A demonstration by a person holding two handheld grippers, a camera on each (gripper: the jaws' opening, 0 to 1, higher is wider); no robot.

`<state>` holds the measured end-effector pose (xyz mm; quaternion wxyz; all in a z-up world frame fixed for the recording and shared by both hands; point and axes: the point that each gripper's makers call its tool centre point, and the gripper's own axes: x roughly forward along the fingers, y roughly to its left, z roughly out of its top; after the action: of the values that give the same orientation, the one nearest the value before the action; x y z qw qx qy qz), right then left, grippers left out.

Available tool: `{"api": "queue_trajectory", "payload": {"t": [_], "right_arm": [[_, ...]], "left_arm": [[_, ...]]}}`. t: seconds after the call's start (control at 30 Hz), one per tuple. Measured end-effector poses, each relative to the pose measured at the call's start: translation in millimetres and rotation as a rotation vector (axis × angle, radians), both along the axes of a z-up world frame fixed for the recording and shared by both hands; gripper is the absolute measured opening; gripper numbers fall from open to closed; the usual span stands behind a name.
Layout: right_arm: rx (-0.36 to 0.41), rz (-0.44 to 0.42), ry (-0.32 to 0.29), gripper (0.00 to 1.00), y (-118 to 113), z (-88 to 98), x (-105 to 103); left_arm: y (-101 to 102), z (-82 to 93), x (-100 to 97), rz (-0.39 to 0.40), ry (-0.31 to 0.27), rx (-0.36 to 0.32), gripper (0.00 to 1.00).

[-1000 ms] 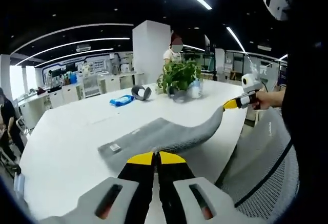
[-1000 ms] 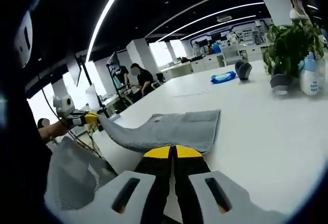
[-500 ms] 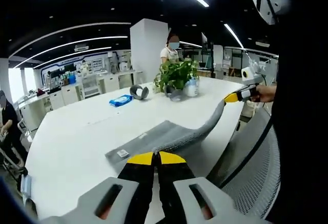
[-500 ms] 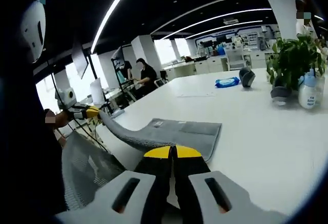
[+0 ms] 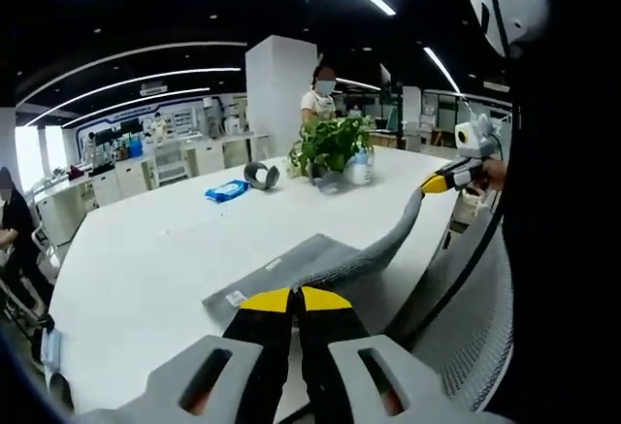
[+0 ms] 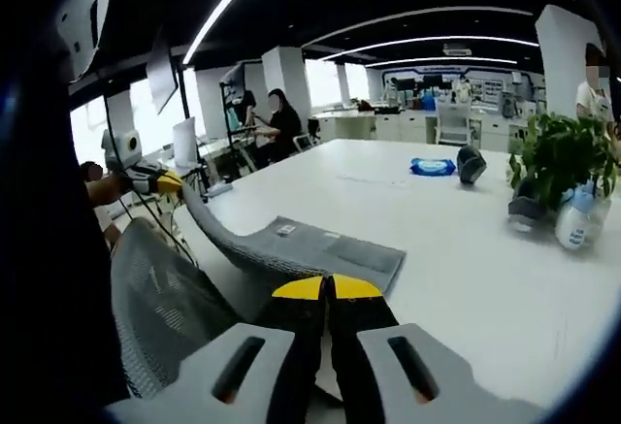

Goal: Fold the towel on the table until its edges align and the towel forms a compact rectangular stack.

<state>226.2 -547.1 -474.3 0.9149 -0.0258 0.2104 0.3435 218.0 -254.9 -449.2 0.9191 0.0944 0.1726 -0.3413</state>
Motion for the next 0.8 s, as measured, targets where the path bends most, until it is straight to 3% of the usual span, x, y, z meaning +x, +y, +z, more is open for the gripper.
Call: {"api": "queue_trajectory", "payload": {"t": [0.1,0.3,0.5,0.6,0.8], "right_arm": [[-0.033,0.002,-0.009,0.00,1.8,-1.0,9.0],[-0.176,-0.003,-0.054,0.00,-0.2,-1.5,30.7],[-0.243,0.015,-0.090,0.00,0.8,-3.8,54.0],[-0.268,0.029,-0.101,0.00,8.3,-6.9,67.7],[-0.367,0.057,-0.112,0.00,10.6,-16.1,86.6]], "left_arm": [[-0.6,-1.0,8.2,-0.004,-0.008,0.029,0.02],[4.9,-0.9,22.0,0.004,-0.025,0.080,0.02],[12.4,-8.0,32.5,0.007,-0.012,0.129,0.02],[19.6,-18.0,40.3,0.007,0.004,0.191,0.02],[23.4,-27.1,56.6,-0.018,0.024,0.213,0.02]]}}
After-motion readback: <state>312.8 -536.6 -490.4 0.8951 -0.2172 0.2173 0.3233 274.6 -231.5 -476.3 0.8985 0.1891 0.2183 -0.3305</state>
